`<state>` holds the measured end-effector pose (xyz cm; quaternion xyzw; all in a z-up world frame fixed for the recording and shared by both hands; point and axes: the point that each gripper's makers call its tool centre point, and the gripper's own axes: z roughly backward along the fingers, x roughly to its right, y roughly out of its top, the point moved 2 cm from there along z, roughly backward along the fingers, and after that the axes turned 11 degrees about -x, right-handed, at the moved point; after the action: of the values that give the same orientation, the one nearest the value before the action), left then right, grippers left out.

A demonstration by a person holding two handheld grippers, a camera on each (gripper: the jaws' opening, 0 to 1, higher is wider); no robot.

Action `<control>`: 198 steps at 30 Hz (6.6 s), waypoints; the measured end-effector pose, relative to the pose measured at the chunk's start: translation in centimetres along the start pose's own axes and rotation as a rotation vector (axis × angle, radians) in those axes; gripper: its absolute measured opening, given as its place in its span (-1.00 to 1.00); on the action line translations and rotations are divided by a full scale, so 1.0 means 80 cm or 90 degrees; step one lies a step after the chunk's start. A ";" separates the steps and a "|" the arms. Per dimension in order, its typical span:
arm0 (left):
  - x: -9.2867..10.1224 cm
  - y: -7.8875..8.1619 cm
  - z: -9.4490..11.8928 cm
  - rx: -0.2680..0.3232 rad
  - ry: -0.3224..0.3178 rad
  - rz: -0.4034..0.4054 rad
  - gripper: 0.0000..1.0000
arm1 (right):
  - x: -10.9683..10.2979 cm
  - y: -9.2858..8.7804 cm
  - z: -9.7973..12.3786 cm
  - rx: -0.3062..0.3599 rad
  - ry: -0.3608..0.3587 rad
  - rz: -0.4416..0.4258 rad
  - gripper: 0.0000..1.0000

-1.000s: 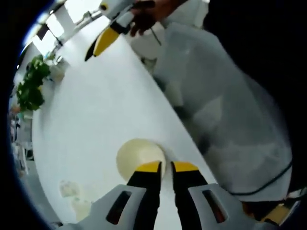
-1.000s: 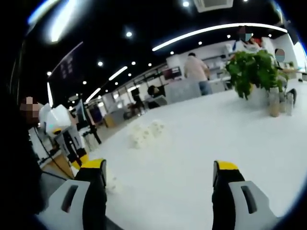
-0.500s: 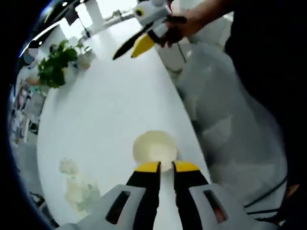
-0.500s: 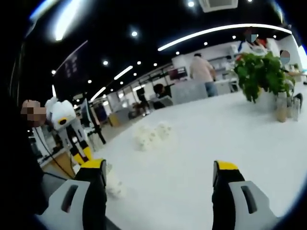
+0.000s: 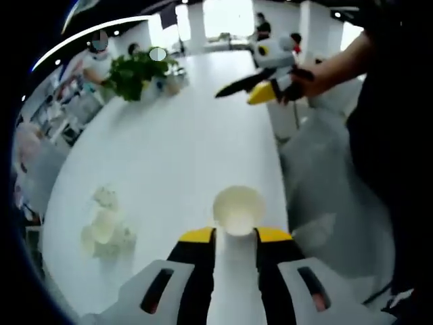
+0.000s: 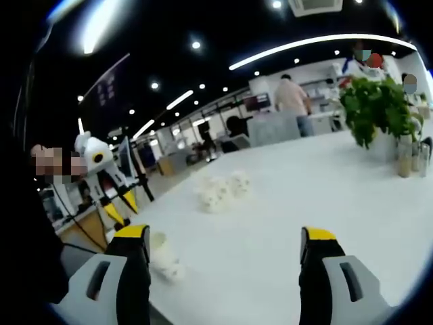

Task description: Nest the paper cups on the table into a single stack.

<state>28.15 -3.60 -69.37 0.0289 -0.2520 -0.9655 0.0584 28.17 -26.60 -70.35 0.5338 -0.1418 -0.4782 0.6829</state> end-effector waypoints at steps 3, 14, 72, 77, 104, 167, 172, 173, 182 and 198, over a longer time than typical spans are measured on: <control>-0.013 -0.003 0.009 0.026 0.018 0.039 -0.46 | -0.004 0.001 -0.004 -0.004 0.006 0.004 0.79; -0.063 -0.023 0.061 0.150 0.114 0.226 -0.11 | -0.010 0.018 -0.014 -0.003 0.017 0.019 0.80; -0.081 -0.093 0.089 0.225 0.274 0.321 1.00 | -0.046 0.100 -0.110 -0.034 0.082 0.120 0.96; -0.077 -0.092 0.083 0.229 0.265 0.318 1.00 | -0.053 0.117 -0.151 -0.052 0.097 0.157 0.93; -0.088 -0.089 0.074 0.242 0.271 0.307 1.00 | -0.082 0.098 -0.287 -0.132 0.106 0.193 0.76; -0.040 -0.140 0.032 0.219 0.231 0.388 1.00 | -0.052 0.050 -0.430 -0.277 -0.019 0.241 -0.05; -0.041 -0.140 0.033 0.219 0.232 0.389 1.00 | -0.054 0.048 -0.424 -0.278 -0.011 0.240 -0.06; -0.041 -0.140 0.034 0.219 0.232 0.388 1.00 | -0.055 0.048 -0.424 -0.278 -0.009 0.239 -0.06; -0.047 -0.138 0.043 0.221 0.241 0.384 1.00 | -0.058 0.053 -0.416 -0.275 0.002 0.239 -0.09; -0.047 -0.138 0.055 0.224 0.259 0.381 1.00 | -0.084 0.071 -0.362 -0.241 0.062 0.254 -0.17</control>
<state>30.39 8.61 -70.85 0.1542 -0.3938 -0.8228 0.3796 48.03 -4.13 -74.58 0.3809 -0.1193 -0.3255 0.8571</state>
